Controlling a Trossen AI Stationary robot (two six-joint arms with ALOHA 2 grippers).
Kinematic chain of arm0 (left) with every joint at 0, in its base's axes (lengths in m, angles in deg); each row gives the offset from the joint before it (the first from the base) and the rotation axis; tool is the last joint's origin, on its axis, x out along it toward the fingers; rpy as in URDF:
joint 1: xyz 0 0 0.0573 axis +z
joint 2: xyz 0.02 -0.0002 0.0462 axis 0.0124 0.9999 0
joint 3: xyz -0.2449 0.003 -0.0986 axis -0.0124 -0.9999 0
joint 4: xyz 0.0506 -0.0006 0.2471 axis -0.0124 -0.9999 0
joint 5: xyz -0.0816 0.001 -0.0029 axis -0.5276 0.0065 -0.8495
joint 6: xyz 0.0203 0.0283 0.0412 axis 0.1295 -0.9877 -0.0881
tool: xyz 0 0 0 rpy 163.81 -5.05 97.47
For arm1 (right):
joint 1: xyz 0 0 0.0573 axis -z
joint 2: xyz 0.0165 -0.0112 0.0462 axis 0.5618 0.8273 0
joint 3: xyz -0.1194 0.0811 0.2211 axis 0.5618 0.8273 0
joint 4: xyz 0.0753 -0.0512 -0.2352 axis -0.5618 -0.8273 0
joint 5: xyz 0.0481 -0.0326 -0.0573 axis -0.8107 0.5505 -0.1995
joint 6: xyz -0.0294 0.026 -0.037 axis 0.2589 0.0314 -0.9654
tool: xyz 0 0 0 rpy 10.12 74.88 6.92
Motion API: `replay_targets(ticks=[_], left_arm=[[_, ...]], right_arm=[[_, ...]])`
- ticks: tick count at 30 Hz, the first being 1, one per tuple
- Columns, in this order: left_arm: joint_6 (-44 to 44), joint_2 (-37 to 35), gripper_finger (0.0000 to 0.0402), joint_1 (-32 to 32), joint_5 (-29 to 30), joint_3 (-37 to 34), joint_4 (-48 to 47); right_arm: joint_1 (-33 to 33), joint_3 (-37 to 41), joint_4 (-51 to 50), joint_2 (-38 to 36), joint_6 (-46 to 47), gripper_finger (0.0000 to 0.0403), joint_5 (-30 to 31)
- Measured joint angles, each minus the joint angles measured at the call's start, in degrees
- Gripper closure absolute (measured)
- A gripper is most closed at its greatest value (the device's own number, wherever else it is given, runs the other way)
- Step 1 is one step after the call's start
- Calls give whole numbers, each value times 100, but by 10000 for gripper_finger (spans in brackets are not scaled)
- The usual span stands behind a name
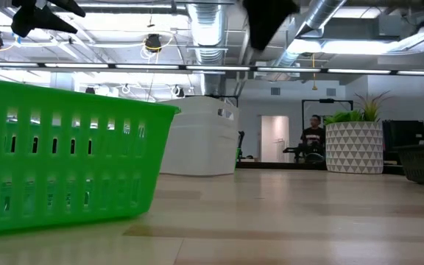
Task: Stack baskets by color
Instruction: Adjust the stacked white bins
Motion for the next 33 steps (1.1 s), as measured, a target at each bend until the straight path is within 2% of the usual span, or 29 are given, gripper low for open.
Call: replay_targets(ticks=[3,6,10,13,16,20,23,27,33], left_arm=[[10,-1,178,-1,-63,0,-16],[22,0,178,-1,-68,0,-17],[63,-1,178,0,-92,0,-17],[126,0,178,-1,-92,0,-18],[194,-2,178,-1,-125,0,-26],[232,0,178,-1,-147,0,-34],[297,-2,178,-1,-134,0,-44],[299,0,178,-1,-104,0,-45],[317,0,178,-1,-79,0,-46]], right_arm=[[-67,142,10,-833,19,288,7],[-152,796,180,-1781,264,290,194],[-232,2645,1222,-3210,761,295,393],[-93,4412,2659,-4139,1109,296,378],[177,6038,4547,-4641,1130,296,15],[606,7484,6752,-4490,949,296,-545],[905,7856,7522,-3959,948,296,-660],[1178,7651,7870,-3118,847,296,-659],[1421,6857,7981,-1755,370,296,-657]])
